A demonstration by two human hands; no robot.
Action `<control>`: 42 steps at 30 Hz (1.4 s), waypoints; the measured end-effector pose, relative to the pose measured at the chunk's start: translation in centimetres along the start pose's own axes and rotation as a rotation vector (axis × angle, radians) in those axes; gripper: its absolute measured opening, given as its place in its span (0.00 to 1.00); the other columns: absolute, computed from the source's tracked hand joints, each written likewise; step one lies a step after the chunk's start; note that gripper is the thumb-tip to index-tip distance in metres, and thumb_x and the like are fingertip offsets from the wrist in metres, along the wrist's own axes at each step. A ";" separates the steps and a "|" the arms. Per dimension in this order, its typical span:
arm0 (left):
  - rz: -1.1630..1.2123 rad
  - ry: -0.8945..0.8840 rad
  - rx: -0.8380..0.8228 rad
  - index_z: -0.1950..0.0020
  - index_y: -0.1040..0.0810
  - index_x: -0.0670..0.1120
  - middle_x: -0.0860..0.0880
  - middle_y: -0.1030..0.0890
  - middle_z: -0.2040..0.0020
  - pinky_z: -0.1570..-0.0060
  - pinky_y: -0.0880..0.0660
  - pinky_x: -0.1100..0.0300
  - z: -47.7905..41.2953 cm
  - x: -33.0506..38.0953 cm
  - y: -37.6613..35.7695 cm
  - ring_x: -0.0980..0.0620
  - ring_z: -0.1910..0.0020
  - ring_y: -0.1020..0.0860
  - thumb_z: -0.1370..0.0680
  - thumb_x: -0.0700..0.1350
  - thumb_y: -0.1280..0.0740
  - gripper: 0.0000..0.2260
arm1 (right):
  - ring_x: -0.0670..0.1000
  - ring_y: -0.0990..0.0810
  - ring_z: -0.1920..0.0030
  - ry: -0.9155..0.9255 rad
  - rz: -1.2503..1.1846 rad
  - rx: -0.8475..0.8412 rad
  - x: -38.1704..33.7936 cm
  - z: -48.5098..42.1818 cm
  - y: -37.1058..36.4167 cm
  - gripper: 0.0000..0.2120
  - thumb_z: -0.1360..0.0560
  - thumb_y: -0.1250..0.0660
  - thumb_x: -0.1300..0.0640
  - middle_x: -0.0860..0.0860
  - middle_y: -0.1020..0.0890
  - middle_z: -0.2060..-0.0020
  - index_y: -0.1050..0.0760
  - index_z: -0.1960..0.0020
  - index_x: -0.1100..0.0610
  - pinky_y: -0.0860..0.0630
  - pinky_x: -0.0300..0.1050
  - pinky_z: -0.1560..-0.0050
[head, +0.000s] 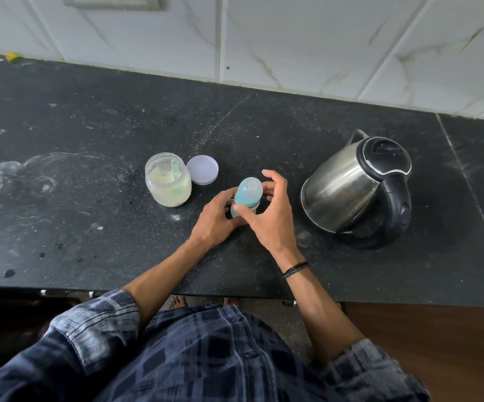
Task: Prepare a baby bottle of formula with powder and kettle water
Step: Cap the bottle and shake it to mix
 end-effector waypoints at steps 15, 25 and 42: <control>-0.015 -0.021 0.004 0.26 0.28 0.52 0.52 0.22 0.32 0.34 0.23 0.49 0.0 0.0 0.1 0.54 0.37 0.23 0.25 0.44 0.23 0.29 | 0.45 0.24 0.35 0.003 0.018 -0.002 0.1 0.0 0.0 0.43 0.34 0.16 0.49 0.43 0.23 0.38 0.35 0.25 0.44 0.27 0.38 0.37; -0.023 -0.033 -0.012 0.26 0.28 0.51 0.51 0.22 0.31 0.32 0.25 0.47 -0.3 -0.2 -0.1 0.52 0.34 0.23 0.25 0.45 0.23 0.29 | 0.46 0.20 0.41 -0.009 0.042 0.004 -0.6 -0.1 0.1 0.35 0.32 0.20 0.53 0.44 0.19 0.42 0.33 0.30 0.43 0.21 0.50 0.42; -0.094 -0.068 0.038 0.30 0.26 0.54 0.58 0.19 0.40 0.46 0.24 0.57 -0.4 -0.2 0.2 0.56 0.45 0.21 0.27 0.48 0.24 0.26 | 0.37 0.23 0.43 -0.016 0.016 0.087 0.3 0.2 -0.6 0.39 0.34 0.19 0.46 0.38 0.21 0.46 0.37 0.30 0.38 0.30 0.26 0.49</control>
Point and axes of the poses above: each hand's wrist, its own z-axis away from the middle knuckle, its own y-axis out of the back of the hand, x = y × z, the point moved 8 cm from there along -z, towards the middle knuckle
